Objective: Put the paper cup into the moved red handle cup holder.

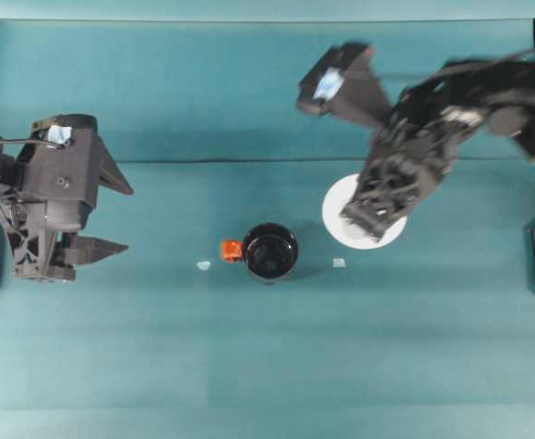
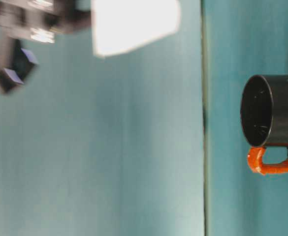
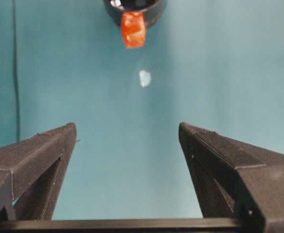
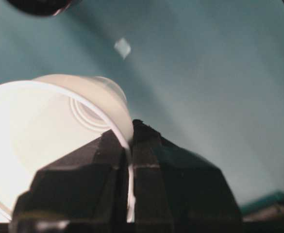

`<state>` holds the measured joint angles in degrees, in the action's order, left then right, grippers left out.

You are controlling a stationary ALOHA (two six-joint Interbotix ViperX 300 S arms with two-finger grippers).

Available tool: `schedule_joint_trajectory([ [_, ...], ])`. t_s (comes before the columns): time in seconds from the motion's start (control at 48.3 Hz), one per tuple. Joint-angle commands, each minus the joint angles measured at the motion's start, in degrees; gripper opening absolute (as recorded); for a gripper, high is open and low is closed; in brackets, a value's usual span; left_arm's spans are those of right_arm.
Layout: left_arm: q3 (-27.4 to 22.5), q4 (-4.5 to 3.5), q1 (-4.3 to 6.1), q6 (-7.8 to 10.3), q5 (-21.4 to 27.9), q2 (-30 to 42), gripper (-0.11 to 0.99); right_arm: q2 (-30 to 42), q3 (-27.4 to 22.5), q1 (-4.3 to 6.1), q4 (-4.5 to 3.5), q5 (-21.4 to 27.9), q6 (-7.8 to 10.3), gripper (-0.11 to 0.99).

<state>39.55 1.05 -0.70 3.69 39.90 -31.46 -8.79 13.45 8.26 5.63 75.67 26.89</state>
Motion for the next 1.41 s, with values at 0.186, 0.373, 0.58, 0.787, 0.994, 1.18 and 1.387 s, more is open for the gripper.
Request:
schedule_joint_trajectory([
  [0.186, -0.62, 0.09, -0.18, -0.18, -0.44, -0.18, 0.94, -2.55, -2.46, -0.18, 0.00, -2.37, 0.26, -0.11],
  [0.373, -0.53, 0.09, -0.18, -0.44, -0.35, -0.18, 0.94, -0.62, -4.31, -0.44, -0.35, -8.26, 0.18, -0.11],
  [0.58, -0.53, 0.18, -0.18, -0.88, -0.35, -0.18, 0.94, 3.34, -4.83, -2.20, -3.69, -14.41, -2.46, -0.11],
  [0.787, -0.53, 0.18, -0.18, -0.88, -0.35, -0.18, 0.94, 7.47, -4.66, -2.99, -4.13, -17.40, -3.43, -0.11],
  [0.994, -0.53, 0.18, -0.18, -0.88, -0.35, 0.00, 0.94, 11.95, -5.19, -3.25, -4.04, -17.67, -3.52, -0.11],
  [1.18, -0.53, 0.18, -0.18, -0.88, -0.35, 0.18, 0.94, 15.21, -6.59, -3.78, -3.87, -18.37, -3.52, -0.11],
  [1.387, -0.44, 0.09, -0.26, -0.88, -0.44, 0.44, 0.94, 20.21, -6.77, -4.83, -3.78, -19.16, -3.52, -0.11],
])
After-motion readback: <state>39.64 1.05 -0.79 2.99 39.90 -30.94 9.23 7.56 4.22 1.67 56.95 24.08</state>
